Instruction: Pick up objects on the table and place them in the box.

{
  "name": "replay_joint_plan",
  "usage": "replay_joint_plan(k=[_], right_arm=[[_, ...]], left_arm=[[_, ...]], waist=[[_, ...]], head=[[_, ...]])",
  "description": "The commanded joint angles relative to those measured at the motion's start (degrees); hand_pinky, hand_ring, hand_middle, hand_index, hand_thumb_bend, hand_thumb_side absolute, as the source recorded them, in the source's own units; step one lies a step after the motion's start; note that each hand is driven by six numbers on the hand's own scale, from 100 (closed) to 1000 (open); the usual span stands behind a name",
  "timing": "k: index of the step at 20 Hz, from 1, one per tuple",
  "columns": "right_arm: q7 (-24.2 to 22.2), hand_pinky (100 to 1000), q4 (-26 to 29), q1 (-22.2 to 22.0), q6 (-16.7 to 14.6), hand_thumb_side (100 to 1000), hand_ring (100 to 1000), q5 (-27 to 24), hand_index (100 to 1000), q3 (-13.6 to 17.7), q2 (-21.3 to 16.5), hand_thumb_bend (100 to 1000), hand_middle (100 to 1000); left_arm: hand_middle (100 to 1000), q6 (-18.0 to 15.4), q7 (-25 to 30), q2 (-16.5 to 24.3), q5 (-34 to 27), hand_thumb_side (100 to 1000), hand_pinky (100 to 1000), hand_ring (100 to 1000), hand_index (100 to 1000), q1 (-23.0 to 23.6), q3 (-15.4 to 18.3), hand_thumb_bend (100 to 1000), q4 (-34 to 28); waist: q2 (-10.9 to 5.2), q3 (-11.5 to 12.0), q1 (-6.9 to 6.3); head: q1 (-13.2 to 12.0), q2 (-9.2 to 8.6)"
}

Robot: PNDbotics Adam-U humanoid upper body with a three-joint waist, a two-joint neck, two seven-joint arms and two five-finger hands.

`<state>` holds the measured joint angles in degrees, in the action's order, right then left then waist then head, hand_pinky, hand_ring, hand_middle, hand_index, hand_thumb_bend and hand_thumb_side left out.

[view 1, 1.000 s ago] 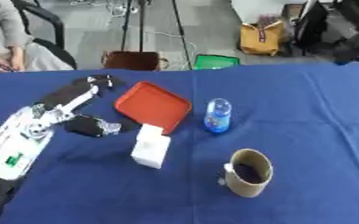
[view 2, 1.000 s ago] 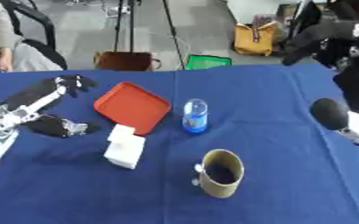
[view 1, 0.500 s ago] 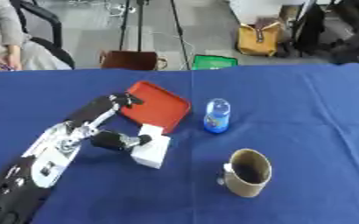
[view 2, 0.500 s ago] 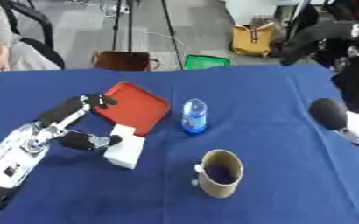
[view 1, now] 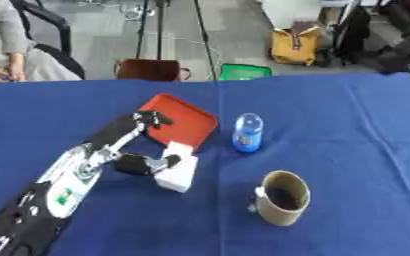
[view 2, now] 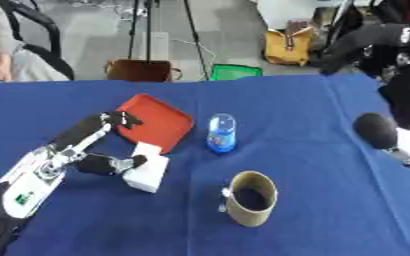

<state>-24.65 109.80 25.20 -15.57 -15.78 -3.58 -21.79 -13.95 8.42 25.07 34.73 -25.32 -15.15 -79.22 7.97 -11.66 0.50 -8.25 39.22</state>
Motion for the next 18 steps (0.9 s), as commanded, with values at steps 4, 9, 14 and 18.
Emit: replay_joint_plan(k=[4, 9, 14, 18], right_arm=[[0.0, 775, 1.0, 0.8, -0.1, 399, 648, -0.3, 792, 0.2, -0.6, 576, 693], [0.0, 775, 1.0, 0.8, -0.1, 399, 647, -0.3, 792, 0.2, -0.5, 578, 693], [0.0, 775, 0.9, 0.8, -0.1, 399, 647, -0.3, 792, 0.1, -0.5, 580, 692], [0.0, 775, 0.9, 0.7, -0.1, 399, 647, -0.3, 792, 0.1, -0.5, 581, 693]], left_arm=[[772, 2.5, -2.4, 1.0, -6.5, 638, 603, 739, 859, -0.1, 0.9, 318, -3.3], [778, 3.0, -1.8, 1.4, -9.1, 663, 619, 748, 868, -0.1, 0.4, 352, -5.0], [800, -0.8, 7.5, 2.1, -4.6, 662, 688, 784, 888, -0.1, -1.9, 697, -4.8], [807, -2.5, 13.3, 2.2, -1.7, 676, 703, 790, 892, 0.3, -1.4, 741, -4.1]], waist=[[-0.75, 0.0, 0.04], [-0.79, -0.1, 0.04], [-0.87, -0.3, 0.1], [-0.95, -0.3, 0.09]], head=[[0.2, -0.05], [0.2, -0.15], [0.1, -0.14], [0.1, 0.01]])
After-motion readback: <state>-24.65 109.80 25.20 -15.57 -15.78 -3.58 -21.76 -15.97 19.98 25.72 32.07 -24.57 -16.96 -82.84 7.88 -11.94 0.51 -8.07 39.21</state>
